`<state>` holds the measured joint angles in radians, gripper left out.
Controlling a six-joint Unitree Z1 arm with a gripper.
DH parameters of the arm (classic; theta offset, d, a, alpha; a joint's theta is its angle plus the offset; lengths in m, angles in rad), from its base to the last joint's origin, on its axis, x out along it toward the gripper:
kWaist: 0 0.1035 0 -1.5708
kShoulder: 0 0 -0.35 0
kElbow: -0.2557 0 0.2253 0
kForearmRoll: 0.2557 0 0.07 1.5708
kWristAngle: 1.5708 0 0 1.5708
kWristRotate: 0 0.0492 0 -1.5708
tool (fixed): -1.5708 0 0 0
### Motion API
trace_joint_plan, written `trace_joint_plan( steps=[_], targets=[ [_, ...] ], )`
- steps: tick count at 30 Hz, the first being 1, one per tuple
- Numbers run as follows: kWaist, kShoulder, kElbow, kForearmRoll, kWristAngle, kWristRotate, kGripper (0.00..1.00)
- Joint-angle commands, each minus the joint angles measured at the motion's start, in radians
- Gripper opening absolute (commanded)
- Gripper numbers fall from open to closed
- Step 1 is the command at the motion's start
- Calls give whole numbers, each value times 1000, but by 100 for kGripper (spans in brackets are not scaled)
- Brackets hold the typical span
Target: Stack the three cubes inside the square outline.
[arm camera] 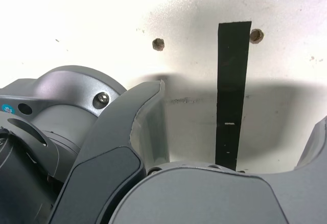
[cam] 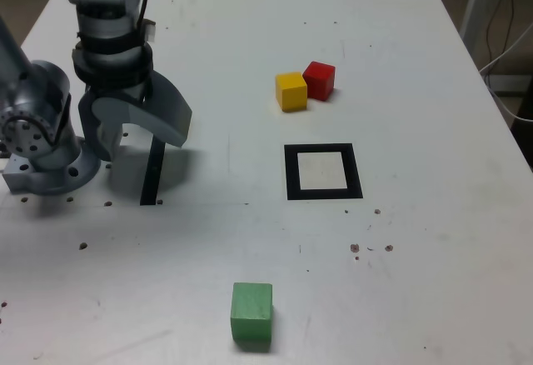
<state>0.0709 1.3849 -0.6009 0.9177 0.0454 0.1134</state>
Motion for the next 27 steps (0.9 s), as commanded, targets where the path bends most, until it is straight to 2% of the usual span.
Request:
trace_joint_plan(
  steps=[1,13,18,23,27],
  targets=[
    [-3,-7,-3,3,-3,-1,100],
    [-2,-20,-14,31,-4,-1,99],
    [-2,-37,-29,82,-7,-2,99],
    [-2,-40,-101,129,17,14,98],
    [-2,-16,-230,216,49,58,97]
  ],
)
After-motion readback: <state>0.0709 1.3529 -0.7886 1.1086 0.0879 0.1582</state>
